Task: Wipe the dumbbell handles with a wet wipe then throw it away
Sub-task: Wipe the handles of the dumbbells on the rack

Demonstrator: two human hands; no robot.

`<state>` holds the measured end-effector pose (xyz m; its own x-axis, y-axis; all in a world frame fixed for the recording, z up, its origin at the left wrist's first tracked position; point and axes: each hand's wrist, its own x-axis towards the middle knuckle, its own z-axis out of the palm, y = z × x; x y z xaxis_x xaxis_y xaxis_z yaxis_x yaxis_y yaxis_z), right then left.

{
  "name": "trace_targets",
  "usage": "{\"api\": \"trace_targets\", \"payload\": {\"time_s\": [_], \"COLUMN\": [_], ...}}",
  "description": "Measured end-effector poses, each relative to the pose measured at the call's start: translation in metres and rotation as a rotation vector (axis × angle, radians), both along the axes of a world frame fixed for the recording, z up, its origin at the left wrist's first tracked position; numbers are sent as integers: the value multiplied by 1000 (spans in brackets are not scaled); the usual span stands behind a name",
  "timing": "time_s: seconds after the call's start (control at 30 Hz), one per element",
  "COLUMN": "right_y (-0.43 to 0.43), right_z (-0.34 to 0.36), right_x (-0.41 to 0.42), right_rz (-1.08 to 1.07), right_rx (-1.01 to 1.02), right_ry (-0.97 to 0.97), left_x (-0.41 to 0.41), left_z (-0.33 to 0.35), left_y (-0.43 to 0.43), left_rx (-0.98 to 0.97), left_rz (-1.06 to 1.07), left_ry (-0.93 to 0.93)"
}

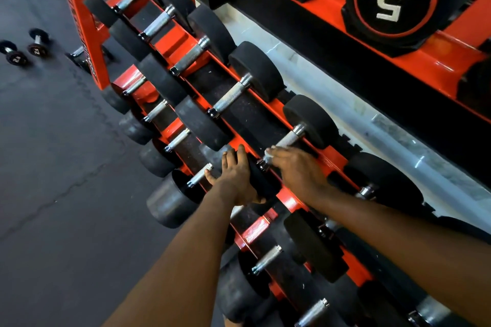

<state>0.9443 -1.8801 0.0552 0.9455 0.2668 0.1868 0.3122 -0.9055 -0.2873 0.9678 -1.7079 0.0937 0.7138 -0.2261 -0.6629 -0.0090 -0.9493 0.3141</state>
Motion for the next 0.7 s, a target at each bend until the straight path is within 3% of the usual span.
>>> {"api": "trace_targets", "payload": {"time_s": [0.13,0.27,0.4,0.53,0.67,0.7], "right_y": [-15,4,-5,4,-6,-1], "right_z": [16,7,11,-4,12,14], "right_x": [14,-5,12,6,23,23], "right_rz": [-222,81,-184,173,-155,-123], "right_rx": [59,37,4,-263,-210,-196], "right_ry": [62,32,37,-22,78,124], "left_x": [0,-1,-1,-2,-1,-2], "left_z": [0,-4,-6,-2,-5,-6], "left_y": [0,-1,-1,-2,-1,-1], "left_rx": [-4,-2,4,2,-4,-3], "left_rz": [12,28,21,20,22,24], "left_ry": [-21,-38,-56,-45,-53,-55]}}
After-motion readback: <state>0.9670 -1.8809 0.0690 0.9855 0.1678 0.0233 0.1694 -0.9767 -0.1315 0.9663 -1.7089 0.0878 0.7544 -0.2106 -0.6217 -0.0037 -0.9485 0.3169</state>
